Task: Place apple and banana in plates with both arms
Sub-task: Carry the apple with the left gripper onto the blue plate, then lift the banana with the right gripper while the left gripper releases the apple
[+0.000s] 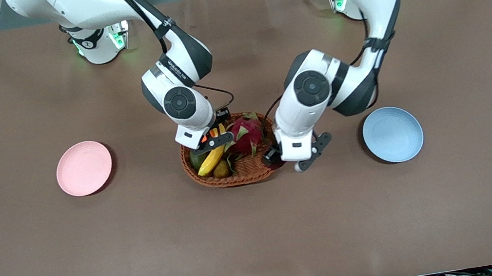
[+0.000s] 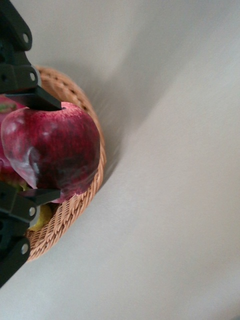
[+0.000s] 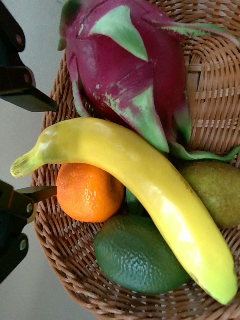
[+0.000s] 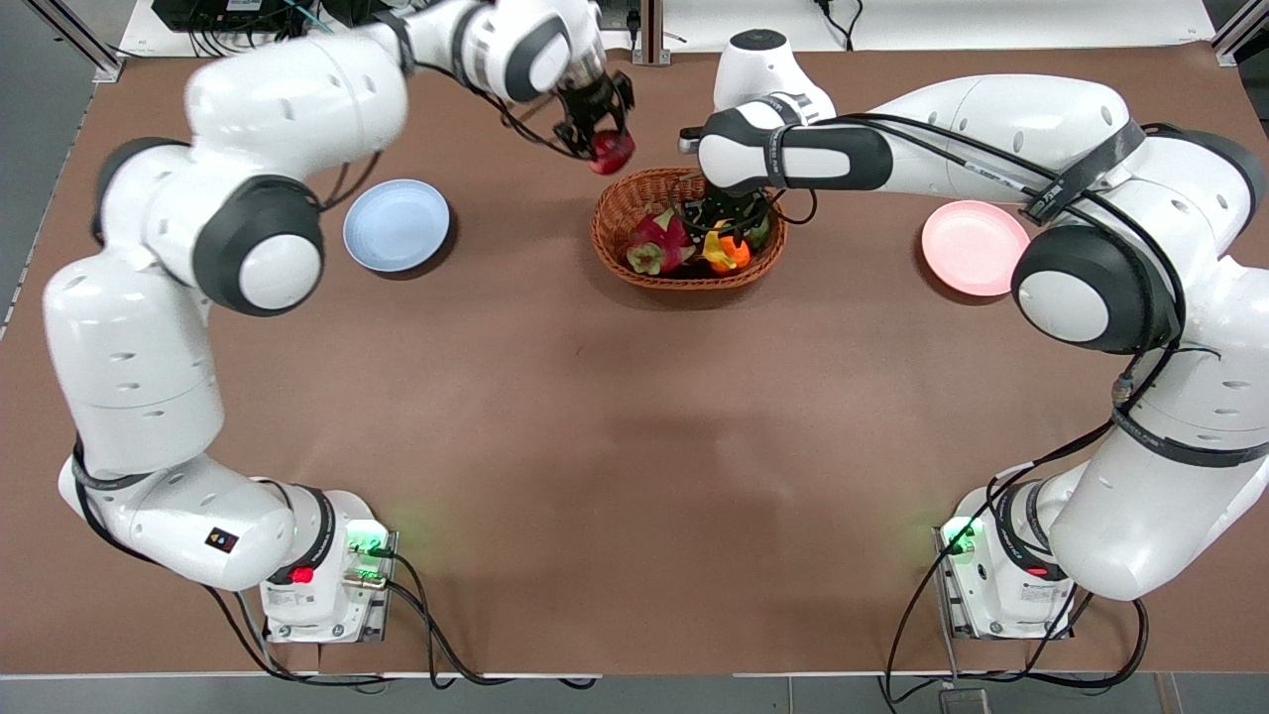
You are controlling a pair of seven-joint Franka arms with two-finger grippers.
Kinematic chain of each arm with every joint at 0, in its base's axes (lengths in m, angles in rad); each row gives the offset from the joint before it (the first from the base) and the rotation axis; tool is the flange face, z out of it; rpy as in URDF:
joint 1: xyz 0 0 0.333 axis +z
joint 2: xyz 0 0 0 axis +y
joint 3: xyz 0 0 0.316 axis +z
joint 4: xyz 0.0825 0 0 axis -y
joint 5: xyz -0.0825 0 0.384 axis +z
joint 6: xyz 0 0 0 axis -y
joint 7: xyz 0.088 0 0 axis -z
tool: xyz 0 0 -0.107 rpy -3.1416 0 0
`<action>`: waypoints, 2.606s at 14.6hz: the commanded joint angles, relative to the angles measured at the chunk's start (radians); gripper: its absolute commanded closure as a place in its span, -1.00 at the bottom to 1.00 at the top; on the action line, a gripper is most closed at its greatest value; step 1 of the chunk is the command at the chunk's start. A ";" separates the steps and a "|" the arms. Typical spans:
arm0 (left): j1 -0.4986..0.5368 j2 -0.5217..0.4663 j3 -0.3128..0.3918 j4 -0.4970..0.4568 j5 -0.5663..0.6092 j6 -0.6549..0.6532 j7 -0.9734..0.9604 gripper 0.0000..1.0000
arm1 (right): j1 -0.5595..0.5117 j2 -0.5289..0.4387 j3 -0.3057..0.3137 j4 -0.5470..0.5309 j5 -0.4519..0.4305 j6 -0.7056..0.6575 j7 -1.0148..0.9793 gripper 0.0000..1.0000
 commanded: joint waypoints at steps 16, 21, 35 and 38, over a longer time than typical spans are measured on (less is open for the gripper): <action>0.397 -0.037 0.005 -0.235 0.343 -0.306 0.477 0.89 | 0.027 0.029 -0.008 0.006 -0.045 0.046 -0.139 -0.17; 0.418 0.021 0.005 -0.234 0.412 -0.301 0.469 0.68 | 0.032 0.031 -0.008 0.008 -0.048 0.046 -0.140 -0.01; 0.410 -0.064 -0.043 -0.183 0.419 -0.315 0.465 -1.00 | -0.086 -0.061 -0.026 0.078 -0.053 -0.164 -0.166 0.65; 0.414 -0.117 -0.075 -0.130 0.419 -0.358 0.472 -1.00 | -0.248 -0.093 -0.029 0.112 -0.073 -0.322 -0.182 0.65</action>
